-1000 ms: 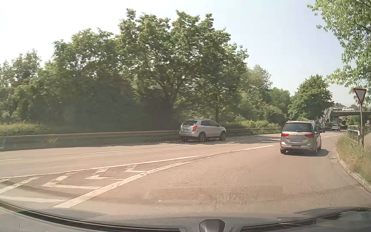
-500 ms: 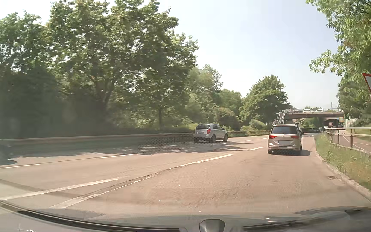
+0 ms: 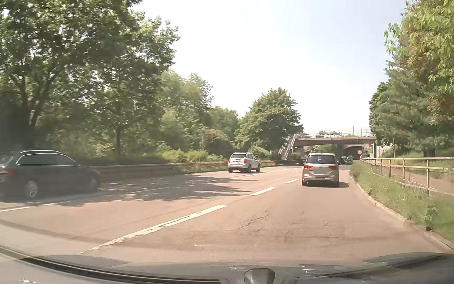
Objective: Follow the waypoints while adhering to traffic rules and regulations
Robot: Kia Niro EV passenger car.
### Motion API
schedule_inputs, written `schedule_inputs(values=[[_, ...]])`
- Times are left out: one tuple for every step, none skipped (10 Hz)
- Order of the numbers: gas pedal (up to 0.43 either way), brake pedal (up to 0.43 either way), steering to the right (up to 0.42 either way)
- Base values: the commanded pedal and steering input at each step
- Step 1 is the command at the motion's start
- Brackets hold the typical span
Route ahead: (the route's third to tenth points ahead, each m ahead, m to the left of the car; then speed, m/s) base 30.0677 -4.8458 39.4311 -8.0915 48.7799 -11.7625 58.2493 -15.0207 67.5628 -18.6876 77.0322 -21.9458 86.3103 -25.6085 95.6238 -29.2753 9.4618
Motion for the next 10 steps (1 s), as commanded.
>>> schedule_inputs(values=[[0.228,0.000,0.164],[0.228,0.000,0.157],[0.268,0.000,0.149],[0.280,0.000,0.139],[0.280,0.000,0.130],[0.287,0.000,0.122],[0.287,0.000,0.113],[0.287,0.000,0.102],[0.287,0.000,0.092],[0.287,0.000,0.077]])
